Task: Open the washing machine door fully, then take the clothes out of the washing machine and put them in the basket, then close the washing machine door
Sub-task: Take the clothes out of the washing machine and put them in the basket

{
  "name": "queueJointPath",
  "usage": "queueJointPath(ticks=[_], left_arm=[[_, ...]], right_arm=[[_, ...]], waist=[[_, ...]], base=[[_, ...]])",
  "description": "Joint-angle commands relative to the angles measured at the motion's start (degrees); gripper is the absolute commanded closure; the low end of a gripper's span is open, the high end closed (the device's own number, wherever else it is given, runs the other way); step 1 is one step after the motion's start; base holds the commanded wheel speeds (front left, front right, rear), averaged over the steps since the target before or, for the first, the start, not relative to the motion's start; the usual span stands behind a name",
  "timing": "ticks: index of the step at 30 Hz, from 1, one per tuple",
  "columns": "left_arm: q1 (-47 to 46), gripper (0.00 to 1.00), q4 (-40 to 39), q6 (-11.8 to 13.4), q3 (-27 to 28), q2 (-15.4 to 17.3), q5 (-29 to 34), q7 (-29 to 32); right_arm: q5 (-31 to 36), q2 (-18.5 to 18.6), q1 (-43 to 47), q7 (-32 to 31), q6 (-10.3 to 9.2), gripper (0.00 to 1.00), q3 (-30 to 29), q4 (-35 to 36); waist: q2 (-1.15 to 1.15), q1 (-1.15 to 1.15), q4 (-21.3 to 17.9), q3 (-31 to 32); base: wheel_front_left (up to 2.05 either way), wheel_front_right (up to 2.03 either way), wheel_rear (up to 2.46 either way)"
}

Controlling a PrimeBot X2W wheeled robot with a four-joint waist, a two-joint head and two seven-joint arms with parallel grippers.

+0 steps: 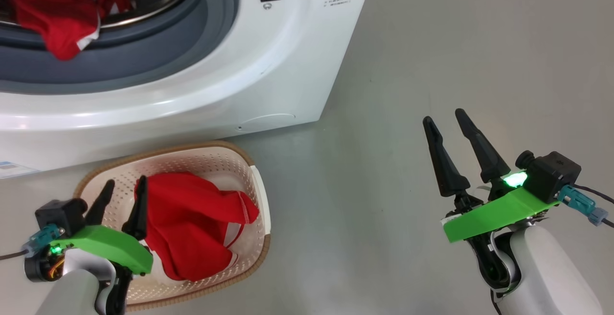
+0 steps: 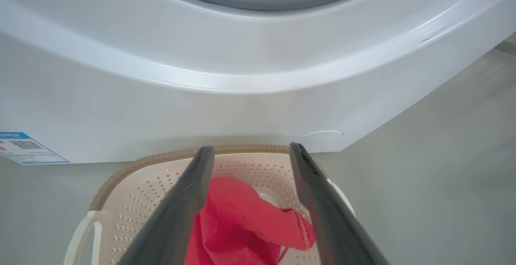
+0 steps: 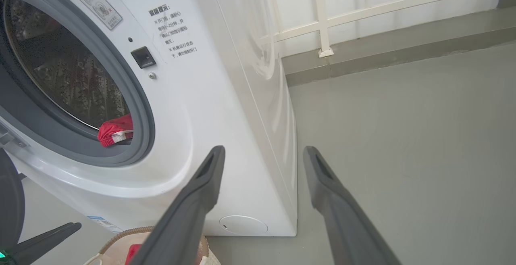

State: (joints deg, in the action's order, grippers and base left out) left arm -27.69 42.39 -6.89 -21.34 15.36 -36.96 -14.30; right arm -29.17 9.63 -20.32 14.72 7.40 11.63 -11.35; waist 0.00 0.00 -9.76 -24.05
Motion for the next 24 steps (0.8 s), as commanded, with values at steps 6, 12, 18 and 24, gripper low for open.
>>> queueJointPath(ticks=[6,12,18,24], left_arm=[[4.5,0.0,-9.6,1.4,5.3,1.7,3.1,-0.7],[8.2,0.0,-16.5,2.9,7.9,1.8,4.2,-0.7],[11.7,0.0,-22.5,4.3,8.8,2.0,4.6,-0.7],[14.6,0.0,-27.4,5.8,9.1,2.4,4.3,-0.2]], right_arm=[[-0.5,0.7,1.5,0.3,0.09,0.0,1.1,0.9],[-0.7,1.0,2.2,0.3,0.09,0.0,1.5,0.5],[-1.0,1.5,3.2,0.3,0.09,0.0,1.5,0.1],[-1.2,2.0,4.3,0.3,0.09,0.0,1.5,-0.2]], waist=[[0.0,0.0,1.0,2.4],[0.0,0.0,1.3,4.7],[0.0,0.0,1.9,7.2],[0.0,0.0,2.8,10.2]], base=[[0.0,0.0,0.0],[0.0,0.0,0.0],[0.0,0.0,0.0],[0.0,0.0,0.0]])
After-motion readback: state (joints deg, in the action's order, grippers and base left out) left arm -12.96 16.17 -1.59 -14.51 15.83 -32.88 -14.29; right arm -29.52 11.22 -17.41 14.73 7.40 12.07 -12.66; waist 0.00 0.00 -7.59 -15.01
